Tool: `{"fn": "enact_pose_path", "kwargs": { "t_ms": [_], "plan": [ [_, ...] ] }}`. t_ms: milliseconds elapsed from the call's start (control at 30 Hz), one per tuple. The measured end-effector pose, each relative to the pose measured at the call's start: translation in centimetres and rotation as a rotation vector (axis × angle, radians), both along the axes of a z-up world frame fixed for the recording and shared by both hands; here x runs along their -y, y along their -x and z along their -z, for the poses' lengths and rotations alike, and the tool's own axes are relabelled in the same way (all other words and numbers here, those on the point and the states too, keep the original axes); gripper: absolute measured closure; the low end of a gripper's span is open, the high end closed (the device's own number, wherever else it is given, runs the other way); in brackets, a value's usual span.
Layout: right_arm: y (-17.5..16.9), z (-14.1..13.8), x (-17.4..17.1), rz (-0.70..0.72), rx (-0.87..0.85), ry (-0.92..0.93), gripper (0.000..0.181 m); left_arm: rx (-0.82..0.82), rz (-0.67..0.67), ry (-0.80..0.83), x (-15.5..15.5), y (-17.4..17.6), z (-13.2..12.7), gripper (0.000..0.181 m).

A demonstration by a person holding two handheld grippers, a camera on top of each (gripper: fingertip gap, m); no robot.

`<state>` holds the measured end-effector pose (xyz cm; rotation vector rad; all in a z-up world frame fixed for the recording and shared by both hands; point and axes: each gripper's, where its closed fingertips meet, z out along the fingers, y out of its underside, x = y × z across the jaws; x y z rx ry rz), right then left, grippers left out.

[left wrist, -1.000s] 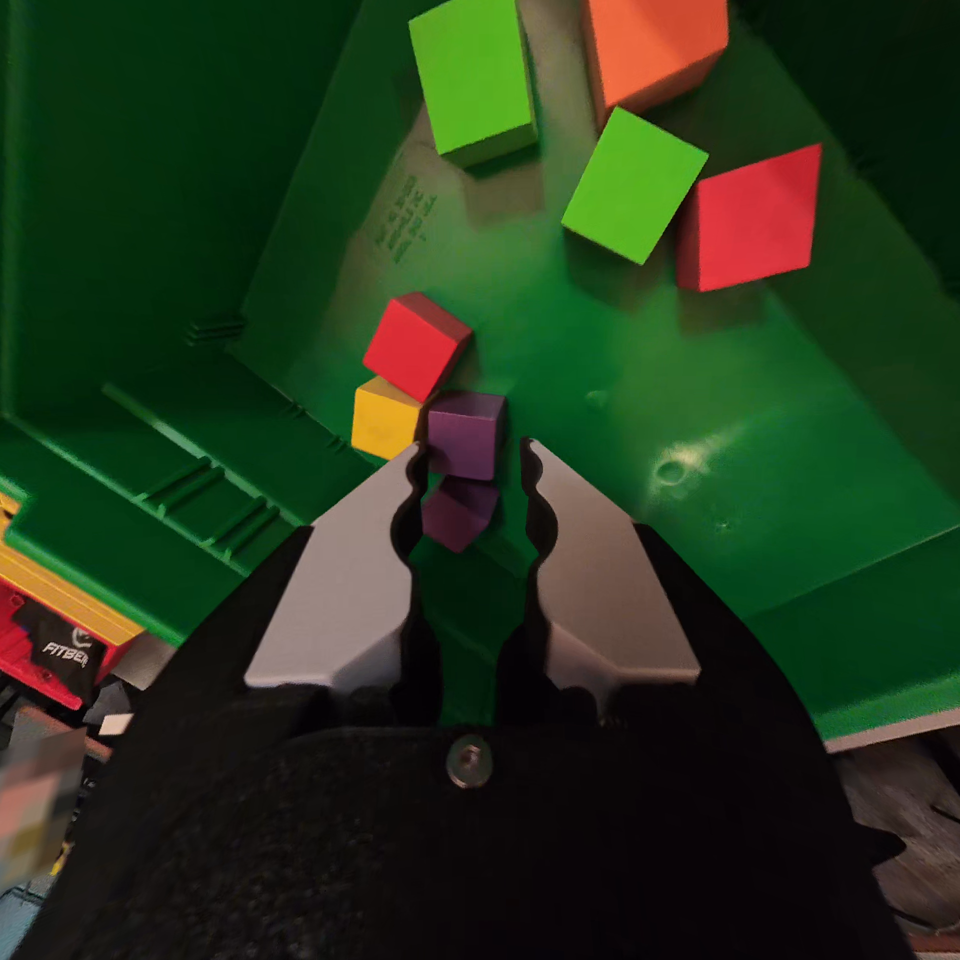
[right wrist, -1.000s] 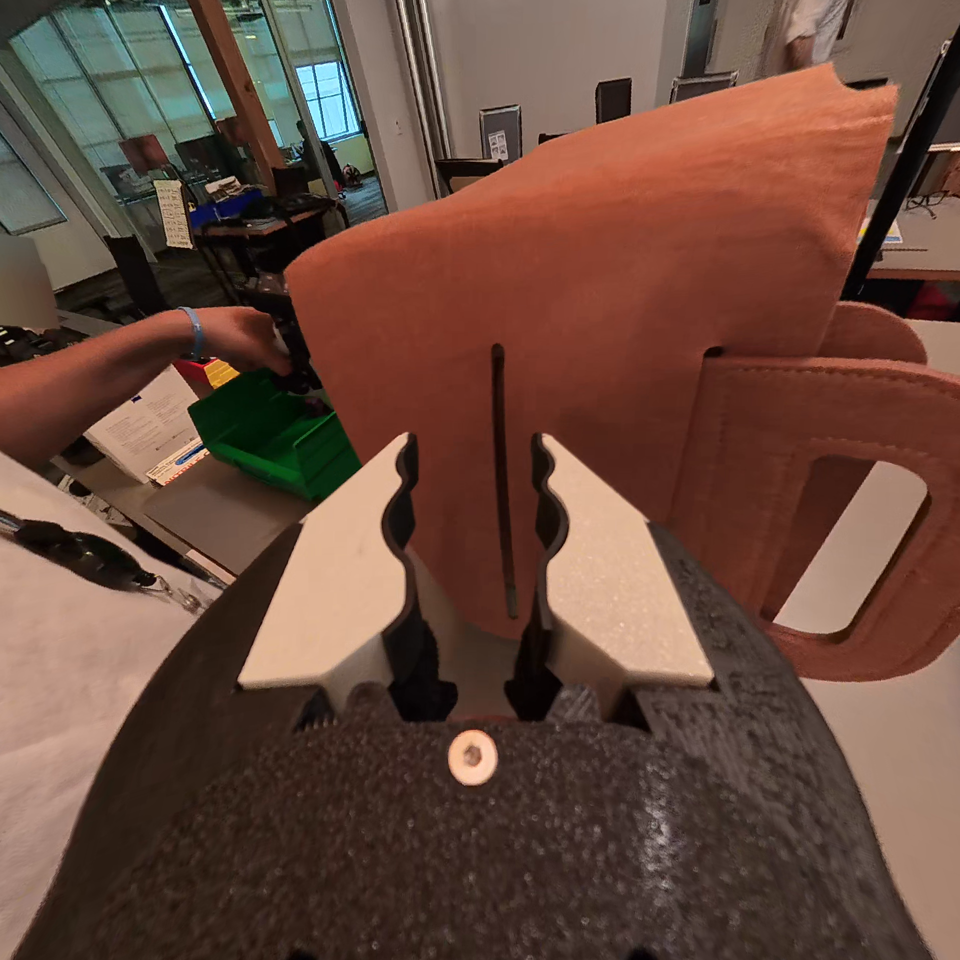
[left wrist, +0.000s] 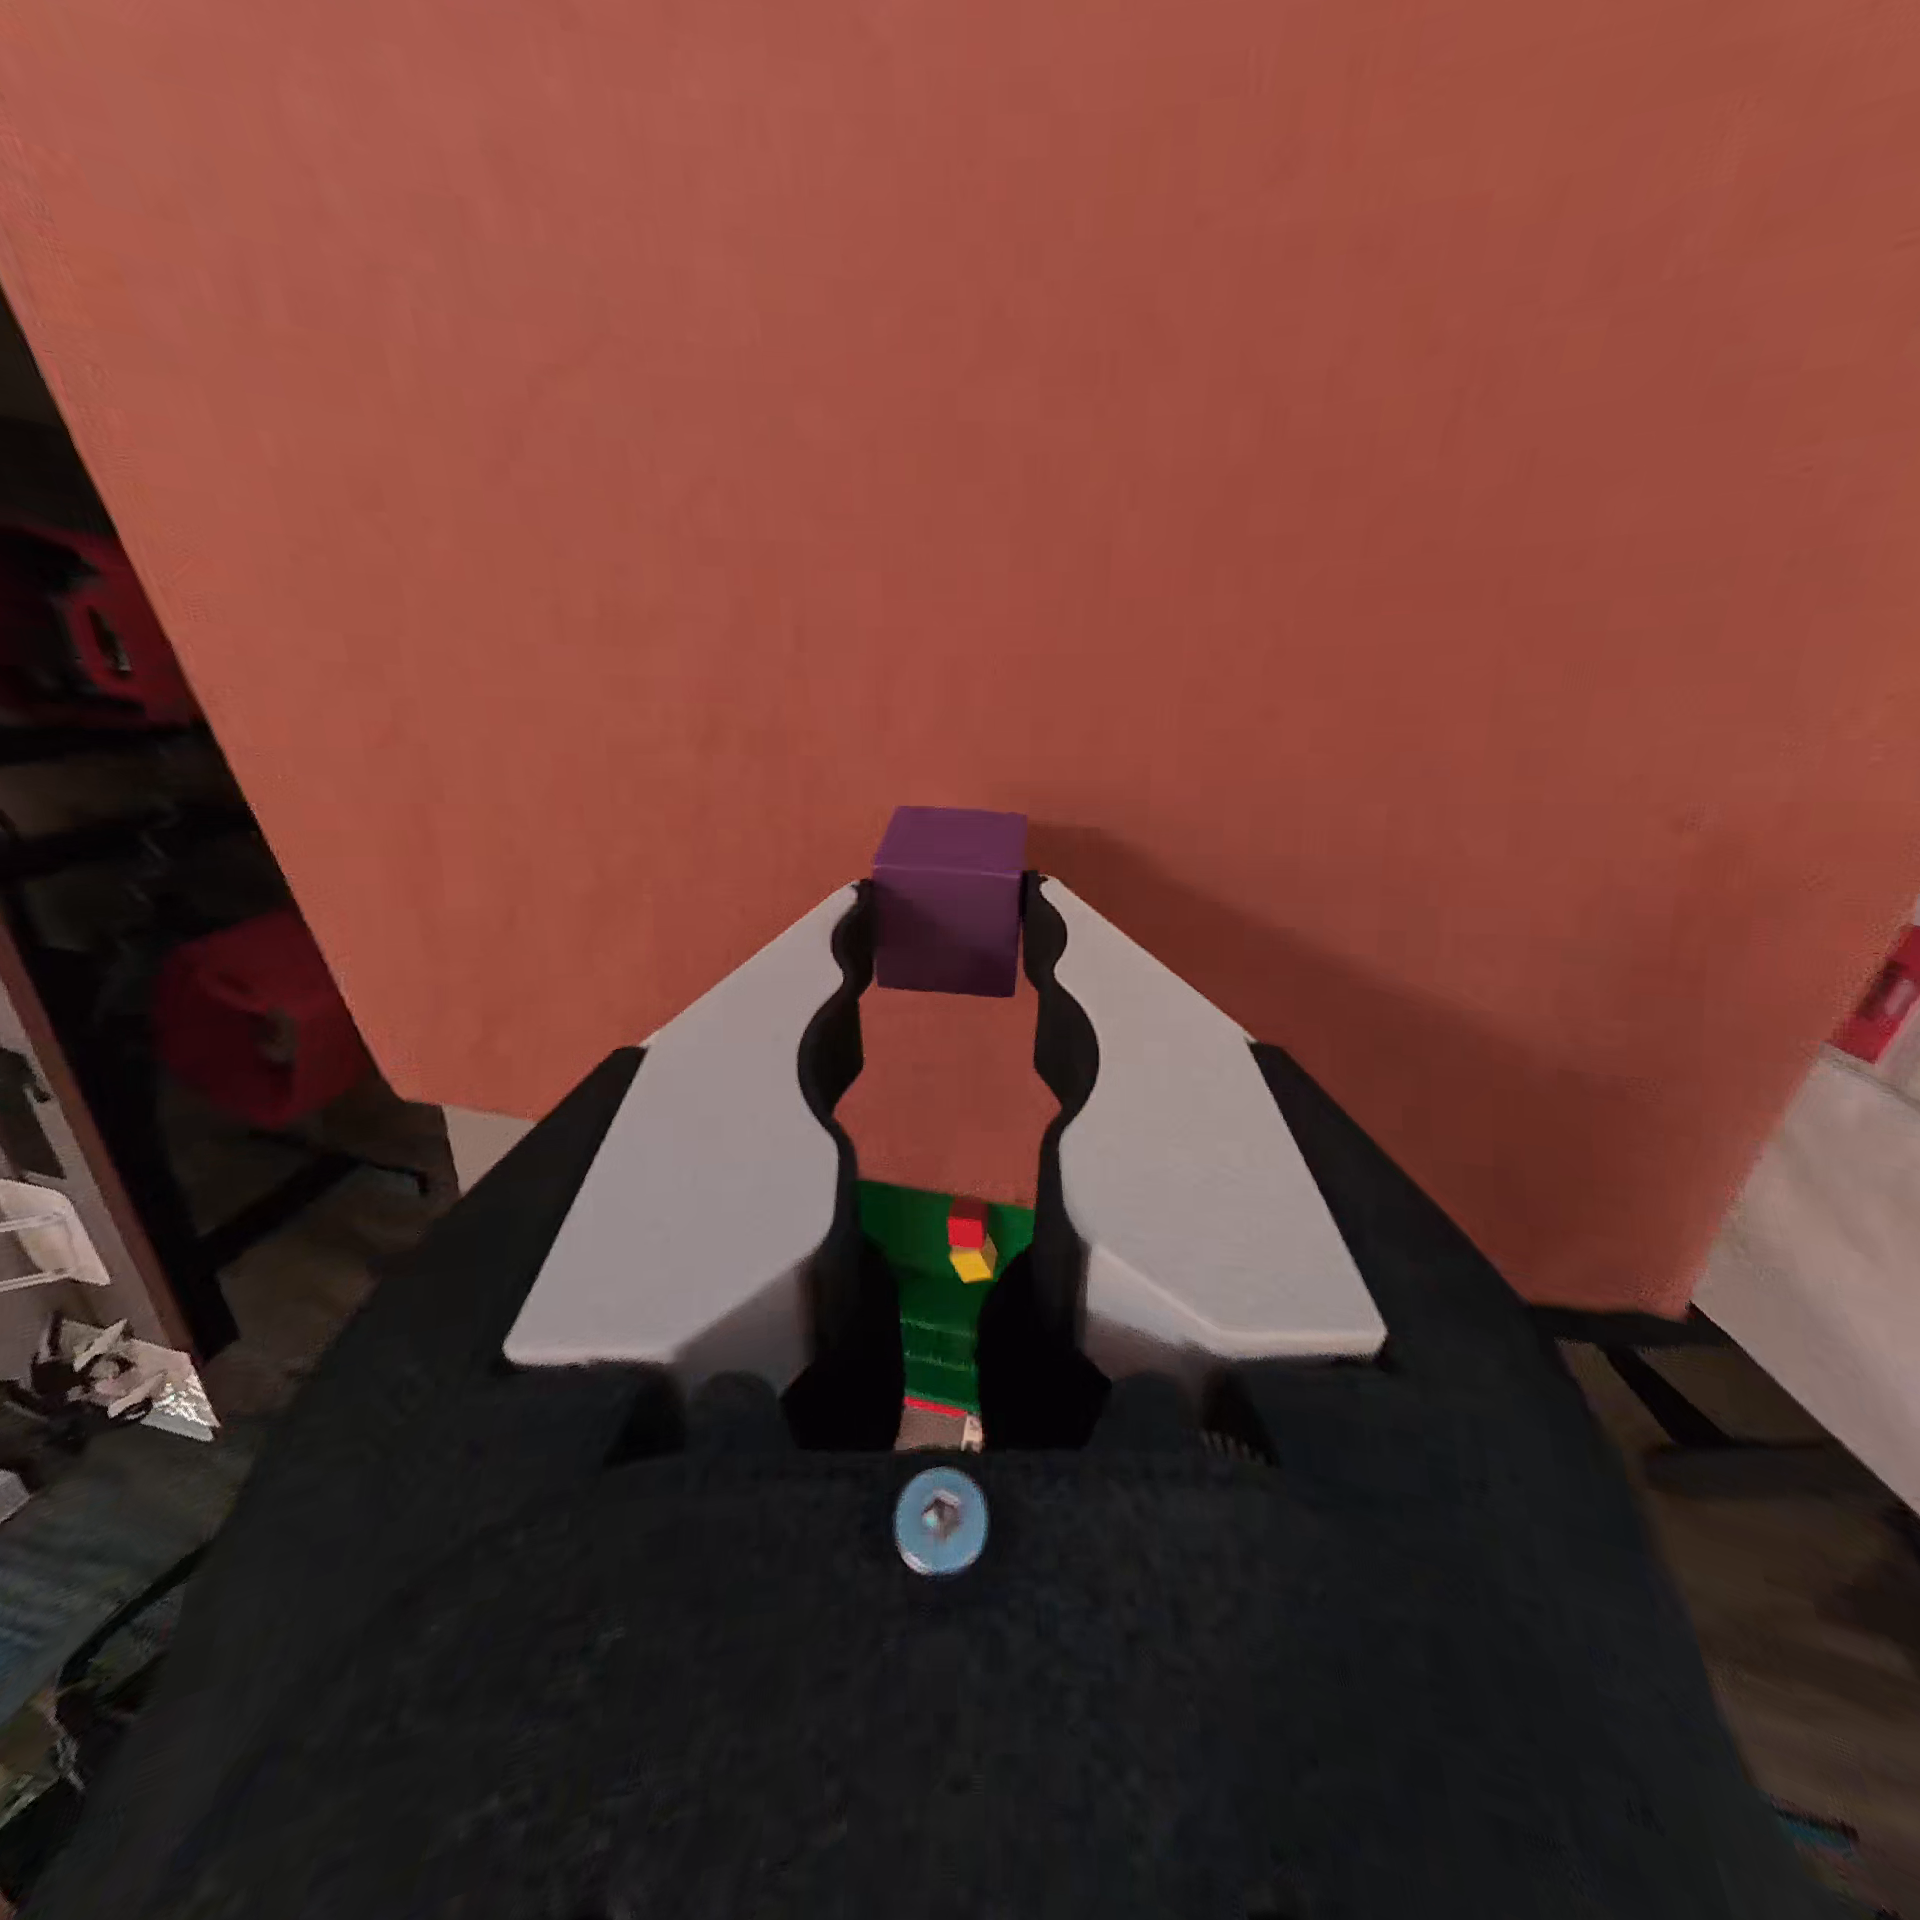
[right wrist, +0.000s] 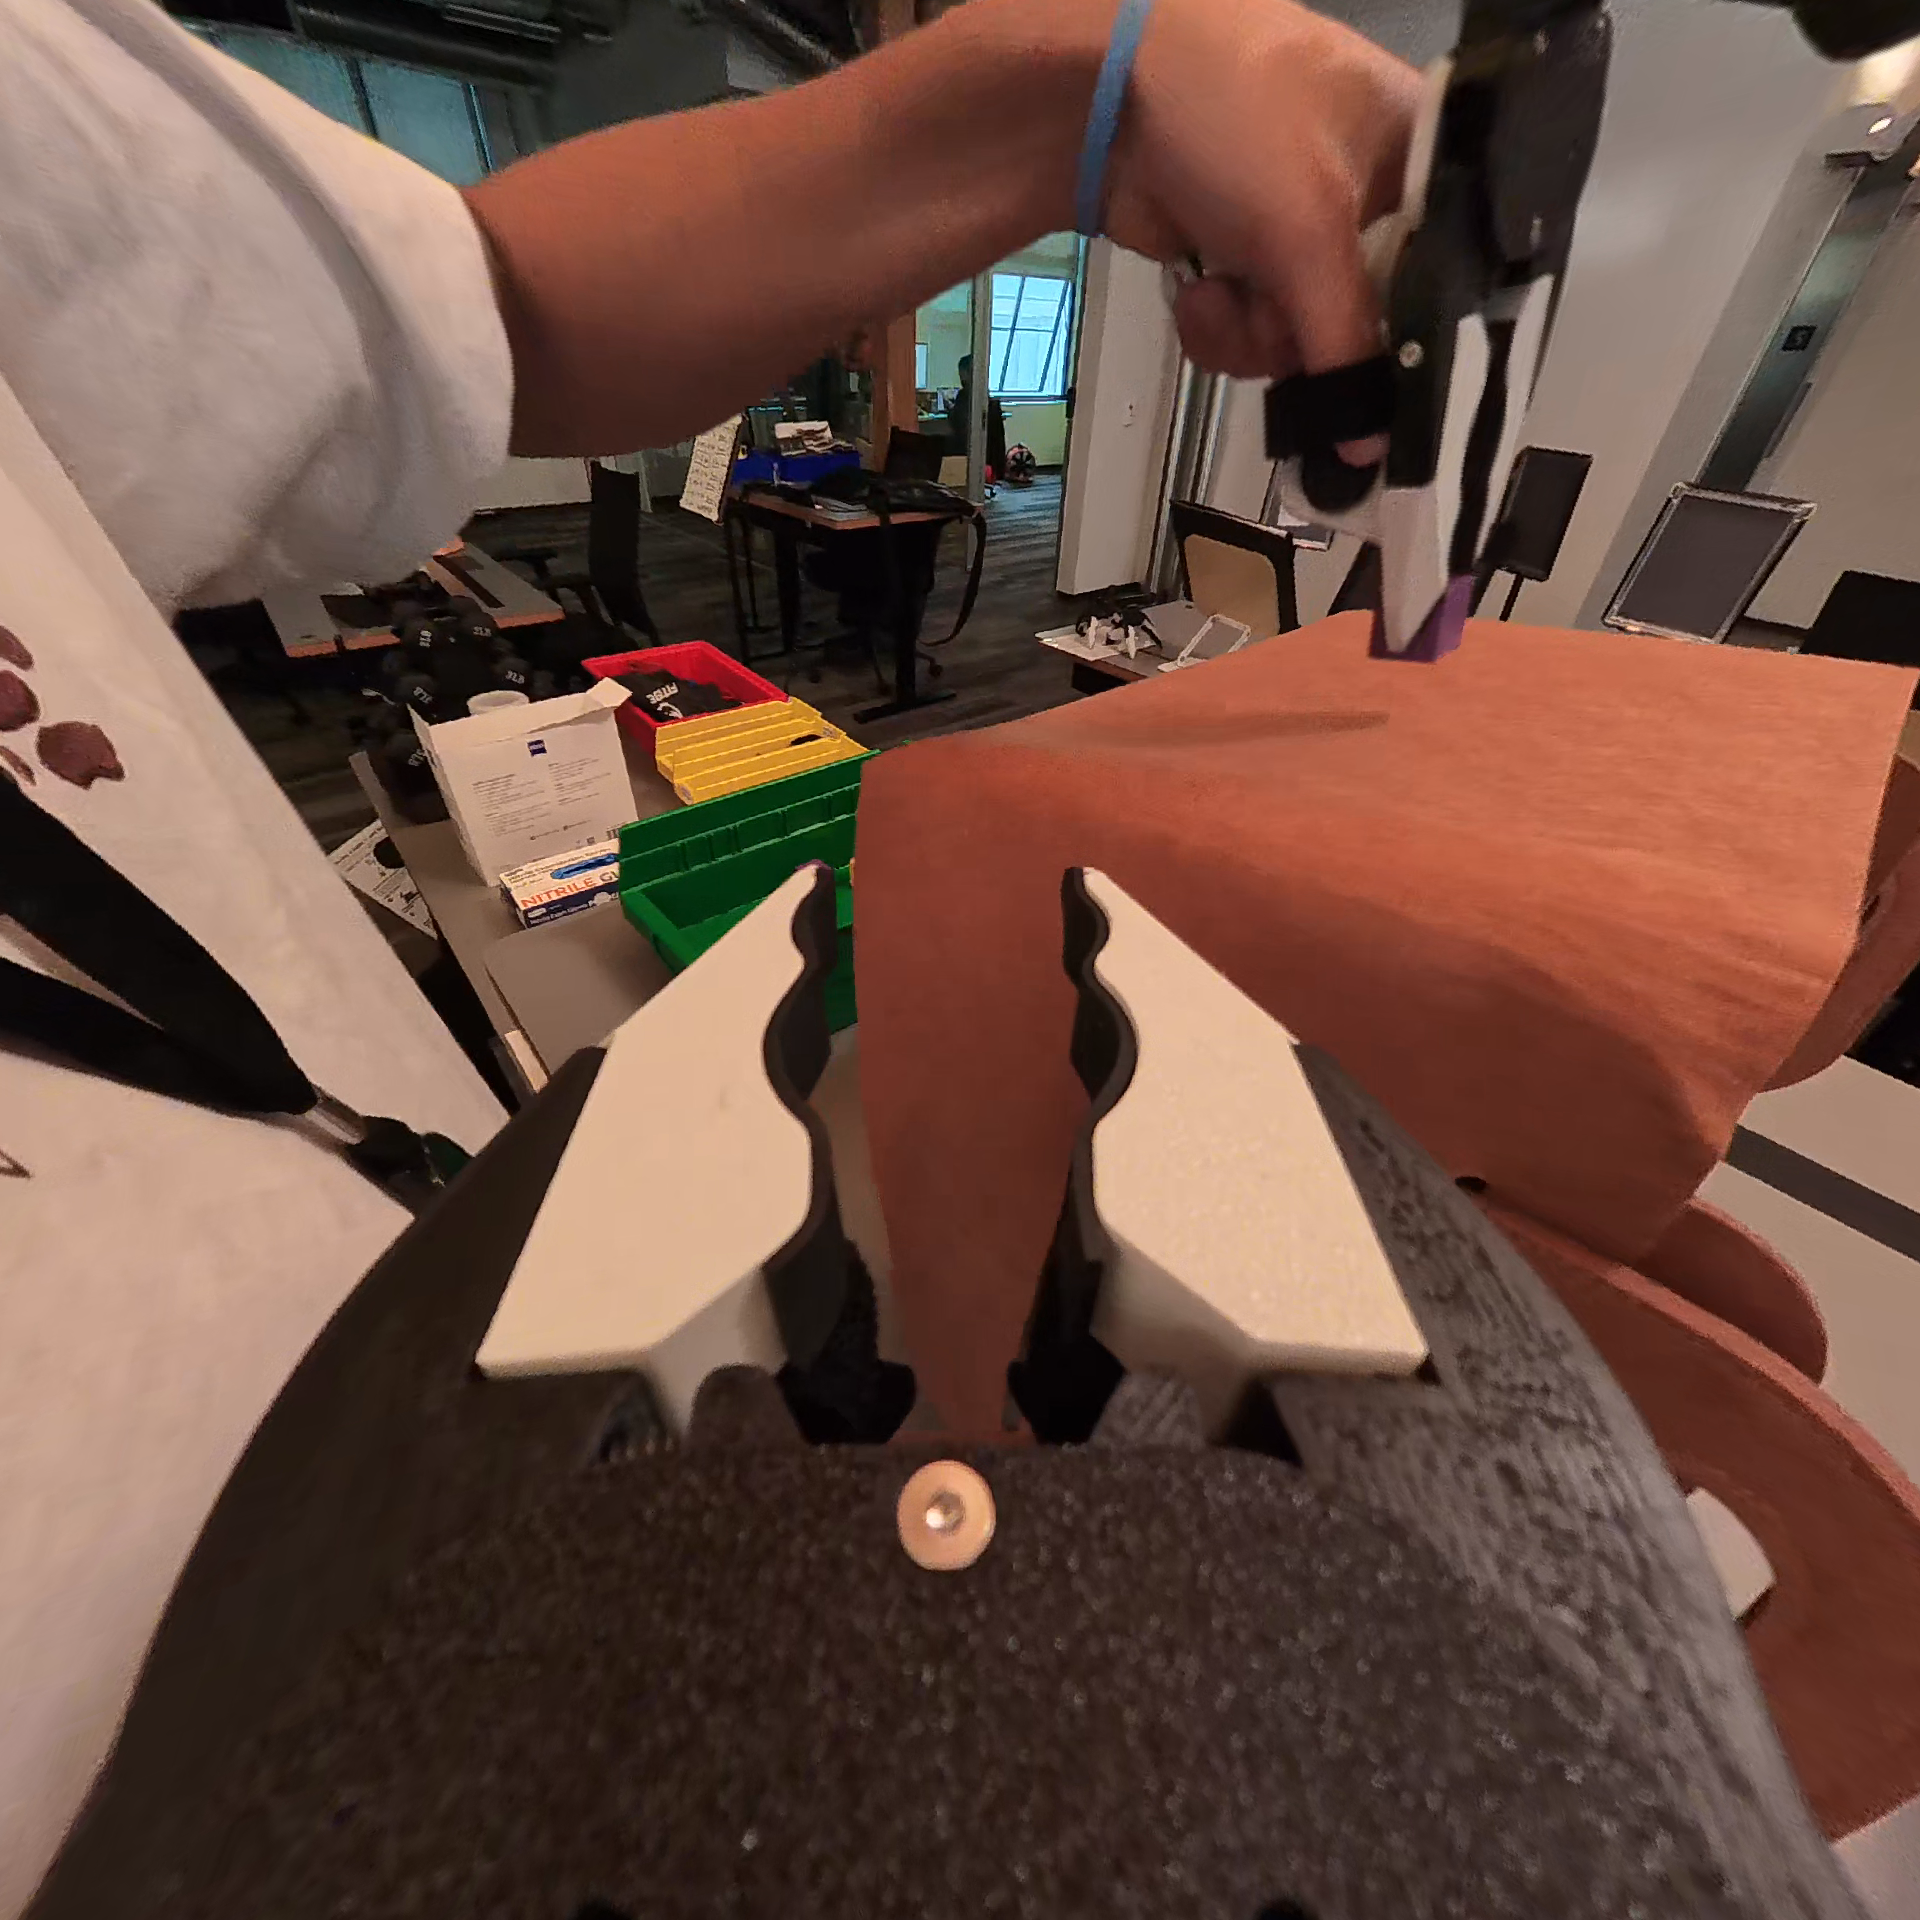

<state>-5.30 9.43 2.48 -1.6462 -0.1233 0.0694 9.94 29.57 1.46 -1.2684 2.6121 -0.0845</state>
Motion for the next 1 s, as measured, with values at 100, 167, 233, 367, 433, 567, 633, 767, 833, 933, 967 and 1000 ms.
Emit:
{"fn": "enact_pose_path", "kwargs": {
  "t_ms": [100,167,233,367,433,567,633,767,833,933,967,1000],
  "plan": [
    [0.0,0.8,0.5,-0.001,-0.016,0.010,0.138,0.045,0.013,-0.044,0.0,-1.7,0.6,0.152],
    [-0.3,1.4,0.8,0.008,-0.023,0.031,0.138,0.046,0.005,-0.034,0.3,-2.4,1.0,0.152],
    [-0.6,1.8,1.3,0.014,-0.022,0.050,0.138,0.011,0.003,-0.039,0.1,-2.2,1.7,0.152],
    [-1.0,2.2,1.9,0.024,-0.022,0.071,0.137,-0.046,-0.003,-0.037,-0.3,-1.4,2.7,0.152],
    [-1.1,2.5,1.9,0.019,-0.023,0.084,0.137,-0.055,-0.008,-0.031,-0.5,-1.3,2.7,0.152],
    [-0.7,2.7,1.6,-0.005,-0.017,0.100,0.137,0.013,0.007,-0.017,-0.4,-1.9,2.0,0.145],
    [-0.4,2.8,1.4,-0.022,-0.018,0.104,0.136,0.053,0.016,-0.009,-0.5,-1.7,0.9,0.137],
    [0.1,2.8,0.7,-0.063,-0.029,0.102,0.136,0.167,0.015,0.085,-1.7,0.7,-2.9,0.136],
    [0.4,2.7,0.3,-0.080,-0.022,0.093,0.136,0.221,-0.006,0.086,-4.1,3.0,-4.1,0.136],
    [0.6,2.8,-0.5,-0.105,-0.023,0.089,0.135,0.198,-0.046,0.061,-8.8,8.1,-2.8,0.136],
    [0.8,2.8,-0.8,-0.114,-0.027,0.089,0.135,0.160,-0.069,0.063,-10.3,10.2,-1.4,0.136],
    [0.9,2.8,-1.1,-0.123,-0.031,0.086,0.135,0.112,-0.092,0.065,-11.9,12.4,0.3,0.136]
  ]
}}
